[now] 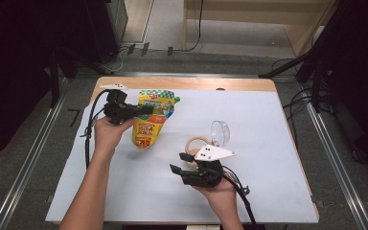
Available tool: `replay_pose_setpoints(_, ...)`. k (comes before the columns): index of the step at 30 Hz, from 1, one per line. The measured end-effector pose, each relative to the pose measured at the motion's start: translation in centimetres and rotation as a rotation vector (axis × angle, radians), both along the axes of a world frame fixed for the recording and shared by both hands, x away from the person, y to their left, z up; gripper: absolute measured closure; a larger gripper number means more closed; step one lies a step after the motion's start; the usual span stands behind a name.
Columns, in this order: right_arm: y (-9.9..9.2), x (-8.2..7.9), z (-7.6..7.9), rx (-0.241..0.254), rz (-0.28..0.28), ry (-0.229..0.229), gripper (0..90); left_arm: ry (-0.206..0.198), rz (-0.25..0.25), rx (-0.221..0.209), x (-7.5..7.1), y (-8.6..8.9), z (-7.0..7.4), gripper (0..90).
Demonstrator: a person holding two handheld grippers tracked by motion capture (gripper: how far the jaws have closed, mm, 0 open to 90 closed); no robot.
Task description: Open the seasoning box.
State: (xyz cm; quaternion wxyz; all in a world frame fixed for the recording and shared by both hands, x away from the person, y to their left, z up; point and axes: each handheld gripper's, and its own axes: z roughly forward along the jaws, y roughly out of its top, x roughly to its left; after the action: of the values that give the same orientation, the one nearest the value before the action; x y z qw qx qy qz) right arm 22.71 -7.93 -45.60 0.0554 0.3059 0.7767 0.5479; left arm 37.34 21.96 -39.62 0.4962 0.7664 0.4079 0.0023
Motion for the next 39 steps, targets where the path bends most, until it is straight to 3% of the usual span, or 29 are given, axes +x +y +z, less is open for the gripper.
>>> replay_pose_setpoints(5, -0.4, 0.2, -0.1, 0.005, -0.007, 0.009, 48.7, 0.000, -0.012, 0.028, -0.5, 0.1, 0.2, 89.9)
replay_pose_setpoints(16, -0.5, 0.2, -0.5, 0.002, 0.003, 0.015, 48.6, -0.009, -0.012, 0.108, -3.2, 0.6, 0.1, 87.5)
replay_pose_setpoints(22, -0.8, 0.4, -0.8, 0.010, 0.006, 0.024, 48.6, -0.002, -0.025, 0.123, -4.2, 0.7, 0.1, 84.3)
replay_pose_setpoints(27, -1.1, 0.6, -0.8, -0.004, 0.002, 0.026, 48.7, -0.016, -0.035, 0.092, -4.4, 0.9, 0.4, 77.7)
replay_pose_setpoints(29, -1.3, 0.7, -0.7, -0.004, 0.000, 0.023, 49.3, 0.002, -0.030, 0.084, -4.4, 1.1, 0.5, 74.6)
replay_pose_setpoints(32, -1.5, 0.9, -0.6, 0.011, 0.001, 0.032, 49.9, 0.001, -0.035, 0.093, -4.5, 1.2, 0.6, 74.5)
replay_pose_setpoints(36, -1.3, 0.7, -0.4, -0.007, -0.001, 0.027, 49.2, -0.010, -0.044, 0.120, -4.7, 1.1, 0.8, 69.2)
replay_pose_setpoints(39, -1.2, 0.6, -0.1, -0.021, -0.001, 0.022, 49.4, 0.000, -0.054, 0.113, -4.6, 1.3, 0.9, 66.0)
